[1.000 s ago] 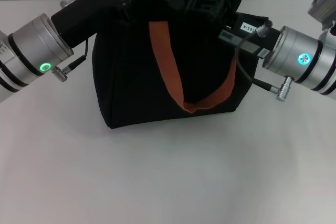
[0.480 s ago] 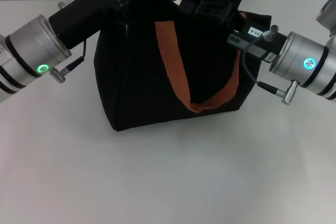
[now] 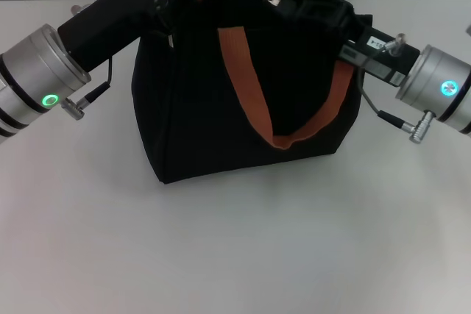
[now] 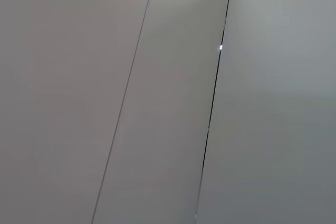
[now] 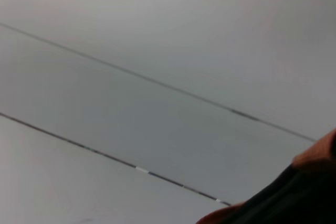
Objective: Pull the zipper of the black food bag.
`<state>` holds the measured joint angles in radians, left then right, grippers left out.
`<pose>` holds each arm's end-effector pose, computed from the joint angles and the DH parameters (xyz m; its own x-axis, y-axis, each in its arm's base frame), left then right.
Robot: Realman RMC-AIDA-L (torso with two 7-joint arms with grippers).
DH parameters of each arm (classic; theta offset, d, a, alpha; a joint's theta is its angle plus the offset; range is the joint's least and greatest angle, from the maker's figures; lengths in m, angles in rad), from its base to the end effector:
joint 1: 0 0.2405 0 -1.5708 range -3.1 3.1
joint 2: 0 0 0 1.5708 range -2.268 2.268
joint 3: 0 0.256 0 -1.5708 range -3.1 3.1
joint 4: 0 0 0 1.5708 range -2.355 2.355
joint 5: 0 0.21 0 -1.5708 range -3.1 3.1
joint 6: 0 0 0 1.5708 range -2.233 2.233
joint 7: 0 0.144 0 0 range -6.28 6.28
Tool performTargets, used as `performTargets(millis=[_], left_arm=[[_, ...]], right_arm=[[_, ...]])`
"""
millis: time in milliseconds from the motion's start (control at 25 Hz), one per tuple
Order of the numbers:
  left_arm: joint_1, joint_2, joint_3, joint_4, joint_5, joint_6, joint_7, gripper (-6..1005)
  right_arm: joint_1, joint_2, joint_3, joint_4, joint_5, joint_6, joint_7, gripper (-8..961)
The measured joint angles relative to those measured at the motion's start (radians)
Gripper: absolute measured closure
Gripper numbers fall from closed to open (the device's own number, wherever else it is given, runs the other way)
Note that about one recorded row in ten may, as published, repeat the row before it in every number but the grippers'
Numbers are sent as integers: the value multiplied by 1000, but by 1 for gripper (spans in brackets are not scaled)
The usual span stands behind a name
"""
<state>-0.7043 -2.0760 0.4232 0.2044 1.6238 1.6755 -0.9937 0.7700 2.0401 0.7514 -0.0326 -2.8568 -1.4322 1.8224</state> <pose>-0.1952 0.3543 -0.0023 0.4086 0.0217 0.9125 0.4339 -0.8841 -0.1733 0.2103 0.3676 -0.0411 -0.1104 -0.7457 -0.6571 -0.7559 -0.3662 0.5426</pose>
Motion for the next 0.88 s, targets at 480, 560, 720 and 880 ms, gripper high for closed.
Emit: performTargets(millis=[480, 560, 720, 880], left_arm=[[8, 2, 0, 1, -12, 1, 2, 905], [8, 2, 0, 1, -12, -4, 3, 905], [8, 2, 0, 1, -12, -7, 3, 905], [9, 2, 0, 1, -12, -8, 1, 906]], right_arm=[[-72, -10, -1, -15, 86, 14, -19, 908], [-84, -10, -1, -23, 109, 15, -26, 901], [-96, -11, -2, -35, 137, 15, -28, 888], [-110, -11, 0, -38, 167, 15, -41, 875]])
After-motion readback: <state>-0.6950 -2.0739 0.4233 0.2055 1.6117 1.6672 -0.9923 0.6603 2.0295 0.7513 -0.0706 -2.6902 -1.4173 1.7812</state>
